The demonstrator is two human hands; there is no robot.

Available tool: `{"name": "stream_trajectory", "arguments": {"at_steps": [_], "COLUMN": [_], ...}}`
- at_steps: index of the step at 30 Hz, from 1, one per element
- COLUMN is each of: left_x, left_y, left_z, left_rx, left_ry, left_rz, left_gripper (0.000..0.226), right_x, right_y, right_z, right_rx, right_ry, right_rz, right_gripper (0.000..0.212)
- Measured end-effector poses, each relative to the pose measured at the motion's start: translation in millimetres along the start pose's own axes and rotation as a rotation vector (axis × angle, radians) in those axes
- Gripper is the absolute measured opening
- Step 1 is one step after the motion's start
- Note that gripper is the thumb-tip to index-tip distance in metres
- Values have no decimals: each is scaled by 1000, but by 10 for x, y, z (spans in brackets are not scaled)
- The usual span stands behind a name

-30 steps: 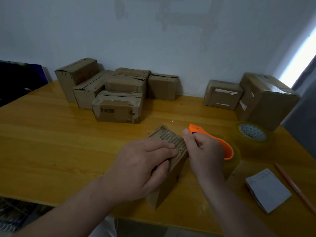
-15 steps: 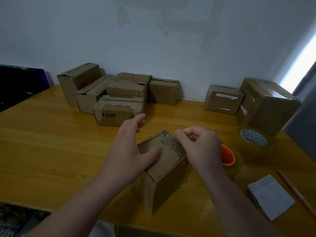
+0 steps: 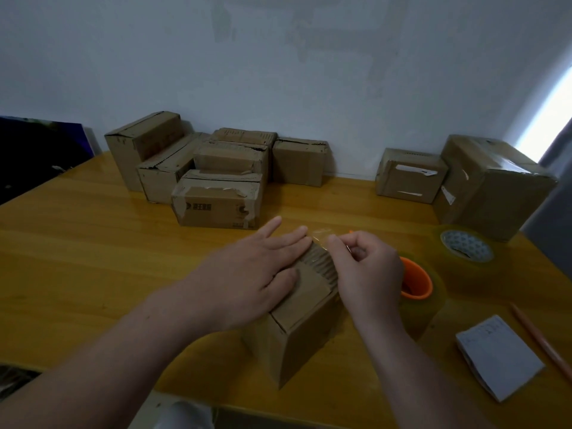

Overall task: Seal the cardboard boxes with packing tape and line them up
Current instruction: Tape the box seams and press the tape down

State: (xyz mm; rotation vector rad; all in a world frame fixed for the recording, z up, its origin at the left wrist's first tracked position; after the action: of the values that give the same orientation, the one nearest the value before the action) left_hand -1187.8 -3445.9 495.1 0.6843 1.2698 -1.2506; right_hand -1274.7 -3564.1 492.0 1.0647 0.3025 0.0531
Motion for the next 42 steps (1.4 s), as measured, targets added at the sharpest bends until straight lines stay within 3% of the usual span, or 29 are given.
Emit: {"name": "stream_trajectory", "arguments": {"at_steps": [6, 9, 14, 17, 20, 22, 27, 30, 35, 42], "left_x": [57, 42, -200, -328, -329, -306, -286, -260, -254, -248], "left_y": [-40, -72, -51, 42, 57, 54, 57, 66, 54, 26], "left_z": [-28, -26, -72, -177, -210, -201, -195, -180, -160, -155], "left_rx": [54, 82, 76, 35, 32, 20, 16, 3, 0, 0], "left_ry": [-1, -37, -370, -587, -635, -623, -602, -587, -593, -589], "left_rz": [22, -79, -317, -374, -418, -435, -519, -553, -523, -493], "left_gripper": [67, 59, 44, 34, 30, 29, 24, 21, 23, 17], "right_x": [8, 21, 125, 233, 311, 356, 404, 402, 390, 324], "right_y": [-22, -39, -110, -121, -73, -30, 146, 197, 241, 201], "right_z": [-16, -23, -43, -81, -159, -230, -293, -307, -359, -369], "right_rx": [17, 47, 176, 223, 228, 137, -429, -583, -699, -668], "right_ry": [-1, 11, 153, 328, 530, 655, 765, 824, 869, 836], "right_rz": [24, 48, 155, 197, 240, 166, -317, -461, -524, -415], "right_gripper": [23, 19, 17, 38, 50, 56, 72, 75, 77, 72]}}
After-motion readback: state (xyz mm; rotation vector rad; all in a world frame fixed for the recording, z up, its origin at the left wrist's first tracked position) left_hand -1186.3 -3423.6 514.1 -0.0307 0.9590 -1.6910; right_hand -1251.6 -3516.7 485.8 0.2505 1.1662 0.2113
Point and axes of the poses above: each hand's wrist, its own z-axis towards the middle knuckle, its own x-axis out of the palm, y = z × x, the point moved 10 cm from there along z, towards the middle knuckle, and after that the axes turned 11 degrees about -y, right-handed, at the moved point
